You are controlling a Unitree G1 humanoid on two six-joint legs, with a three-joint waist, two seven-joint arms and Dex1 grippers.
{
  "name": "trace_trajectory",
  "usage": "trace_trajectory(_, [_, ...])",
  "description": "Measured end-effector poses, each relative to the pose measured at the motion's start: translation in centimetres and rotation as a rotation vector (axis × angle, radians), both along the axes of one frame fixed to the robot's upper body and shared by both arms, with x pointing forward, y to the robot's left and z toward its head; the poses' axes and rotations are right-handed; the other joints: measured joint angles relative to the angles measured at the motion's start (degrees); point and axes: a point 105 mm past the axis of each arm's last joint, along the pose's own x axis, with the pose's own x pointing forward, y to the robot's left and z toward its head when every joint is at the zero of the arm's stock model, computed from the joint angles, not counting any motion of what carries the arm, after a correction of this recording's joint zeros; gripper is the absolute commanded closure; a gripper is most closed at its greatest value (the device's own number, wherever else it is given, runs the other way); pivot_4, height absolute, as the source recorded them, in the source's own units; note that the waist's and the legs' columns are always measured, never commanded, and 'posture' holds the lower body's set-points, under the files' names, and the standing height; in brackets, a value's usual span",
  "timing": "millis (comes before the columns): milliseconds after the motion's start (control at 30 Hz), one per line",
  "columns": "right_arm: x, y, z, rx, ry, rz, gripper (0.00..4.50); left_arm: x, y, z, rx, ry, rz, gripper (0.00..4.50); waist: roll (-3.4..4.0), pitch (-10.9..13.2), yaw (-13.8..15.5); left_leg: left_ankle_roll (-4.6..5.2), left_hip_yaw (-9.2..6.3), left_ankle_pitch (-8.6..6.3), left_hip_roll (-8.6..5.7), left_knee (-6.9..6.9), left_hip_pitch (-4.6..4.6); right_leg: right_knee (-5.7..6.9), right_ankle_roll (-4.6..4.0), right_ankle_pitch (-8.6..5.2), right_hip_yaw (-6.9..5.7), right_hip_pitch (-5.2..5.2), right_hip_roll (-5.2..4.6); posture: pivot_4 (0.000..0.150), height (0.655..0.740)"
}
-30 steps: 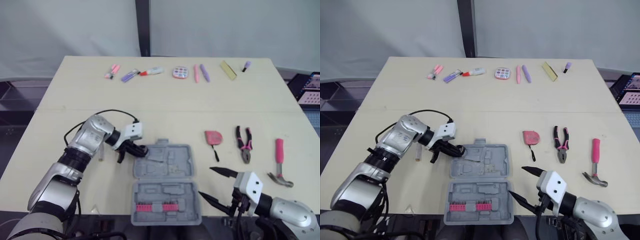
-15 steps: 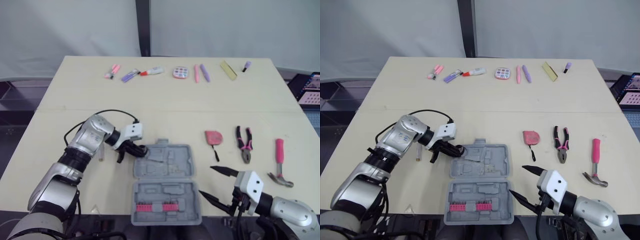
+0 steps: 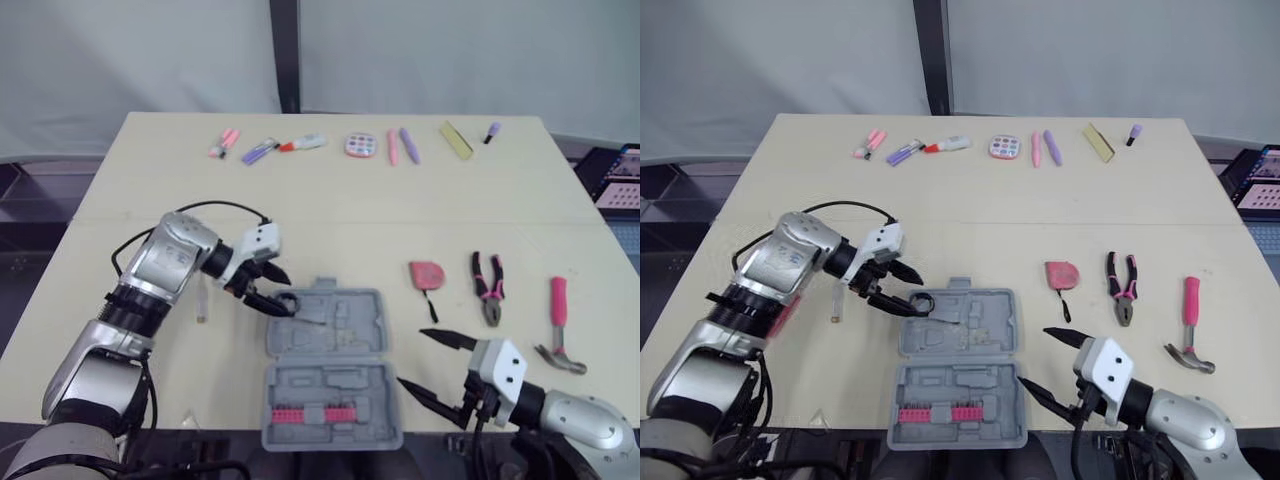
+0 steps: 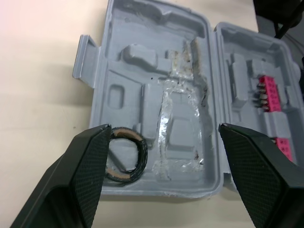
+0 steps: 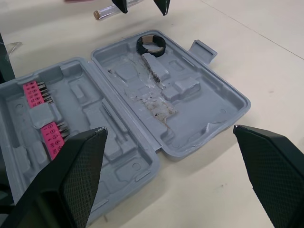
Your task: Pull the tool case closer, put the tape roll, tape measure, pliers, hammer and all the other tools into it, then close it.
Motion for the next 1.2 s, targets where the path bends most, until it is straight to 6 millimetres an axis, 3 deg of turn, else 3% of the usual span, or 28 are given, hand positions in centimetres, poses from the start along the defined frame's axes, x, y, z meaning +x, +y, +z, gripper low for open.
trace_trajectory(67, [0.0,0.0,0.0,0.0,-0.003,0.001,0.0,-0.1,0.1,0.3,-0.009,-0.009,-0.001,0.63,0.0,0.0,0.0,0.0,0.0,0.0,0.0,0.0,0.01,0.0,0.0,0.0,0.0,0.0,0.0,0.15,0.74])
trace_trajectory(167, [0.1,0.0,0.1,0.0,-0.005,0.002,0.0,-0.2,1.2,-0.3,-0.019,-0.011,0.037,1.31,0.0,0.0,0.0,0.0,0.0,0.0,0.02,0.0,0.02,0.01,0.0,0.0,0.0,-0.01,0.0,0.15,0.74])
trace_trajectory(433, [0.0,0.0,0.0,-0.001,0.001,0.0,0.0,-0.4,2.1,-1.6,-0.021,-0.025,0.078,1.31,0.0,0.0,0.1,0.0,-0.03,0.0,-0.03,0.0,0.0,0.04,0.0,0.0,0.02,-0.03,-0.03,0.15,0.74])
trace_trajectory(533, [0.0,-0.1,0.0,-0.005,0.001,0.001,0.0,-0.4,2.1,-1.9,-0.04,-0.036,0.089,2.19,0.0,0.0,0.1,0.0,-0.03,0.0,-0.02,0.0,0.0,0.04,0.0,0.0,0.01,-0.03,-0.04,0.15,0.74])
trace_trajectory(600, [0.0,-0.1,0.0,-0.007,0.002,0.002,0.0,-0.4,2.1,-2.0,-0.049,-0.051,0.097,3.12,0.0,0.0,0.0,0.0,-0.03,0.0,-0.02,0.0,0.0,0.04,0.0,0.0,0.01,-0.03,-0.04,0.15,0.74])
trace_trajectory(900, [0.1,-0.2,0.0,-0.018,0.002,0.004,0.0,0.1,1.3,-2.1,-0.085,-0.17,0.086,3.12,0.0,0.0,0.1,0.0,-0.03,0.0,-0.03,0.0,0.0,0.05,0.0,0.0,0.0,-0.03,-0.04,0.15,0.74])
trace_trajectory(1200, [0.1,-0.4,0.0,-0.021,0.004,-0.005,0.0,0.9,0.9,-4.4,-0.109,-0.257,0.108,3.12,0.0,0.0,0.1,0.0,0.0,0.0,-0.02,0.0,0.0,0.05,0.0,0.0,-0.03,-0.04,-0.02,0.15,0.74])
